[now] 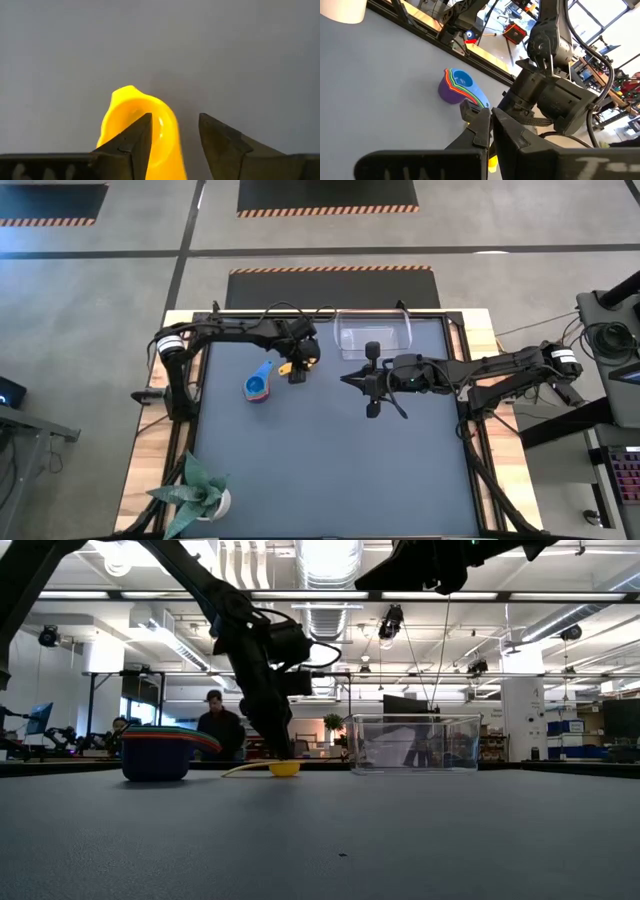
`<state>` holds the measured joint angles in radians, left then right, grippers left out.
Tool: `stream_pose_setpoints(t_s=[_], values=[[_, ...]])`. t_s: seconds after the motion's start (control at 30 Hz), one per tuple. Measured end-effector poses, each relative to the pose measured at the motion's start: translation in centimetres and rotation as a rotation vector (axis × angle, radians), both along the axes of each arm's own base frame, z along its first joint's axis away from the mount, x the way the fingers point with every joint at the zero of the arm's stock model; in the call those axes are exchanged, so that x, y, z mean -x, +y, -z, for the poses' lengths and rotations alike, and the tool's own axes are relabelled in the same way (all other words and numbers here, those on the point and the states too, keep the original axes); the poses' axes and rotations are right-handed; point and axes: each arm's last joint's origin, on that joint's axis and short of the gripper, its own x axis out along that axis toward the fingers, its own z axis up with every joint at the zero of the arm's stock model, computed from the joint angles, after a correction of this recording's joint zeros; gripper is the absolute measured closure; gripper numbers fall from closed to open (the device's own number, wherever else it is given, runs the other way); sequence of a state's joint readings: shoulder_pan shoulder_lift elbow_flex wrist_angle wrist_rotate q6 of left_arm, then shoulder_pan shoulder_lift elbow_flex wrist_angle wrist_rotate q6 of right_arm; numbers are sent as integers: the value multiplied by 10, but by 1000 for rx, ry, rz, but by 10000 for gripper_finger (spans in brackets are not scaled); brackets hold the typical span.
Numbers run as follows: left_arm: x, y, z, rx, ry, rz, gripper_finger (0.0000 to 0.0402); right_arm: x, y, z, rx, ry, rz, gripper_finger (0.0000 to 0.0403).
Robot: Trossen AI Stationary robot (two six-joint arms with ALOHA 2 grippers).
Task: Nest measuring cups in basket
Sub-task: Stack the yellow measuring cup on top of the blue measuring cup
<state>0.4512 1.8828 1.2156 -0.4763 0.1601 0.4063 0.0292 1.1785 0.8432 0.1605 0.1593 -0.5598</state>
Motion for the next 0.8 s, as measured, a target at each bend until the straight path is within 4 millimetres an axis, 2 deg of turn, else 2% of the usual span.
stream_pose_setpoints(t_s=[0.2, 0.37, 0.53, 0.8], values=[[-2, 1, 11, -16, 36, -9, 301, 0, 0, 1, 0, 3, 0, 394], [-3, 0, 11, -18, 32, -2, 337, 0, -1, 1, 0, 4, 3, 394], [-4, -3, 11, -26, 33, 22, 392, 0, -1, 1, 1, 8, 3, 394], [-5, -6, 10, -32, 36, 29, 400, 0, -1, 1, 1, 9, 3, 394]])
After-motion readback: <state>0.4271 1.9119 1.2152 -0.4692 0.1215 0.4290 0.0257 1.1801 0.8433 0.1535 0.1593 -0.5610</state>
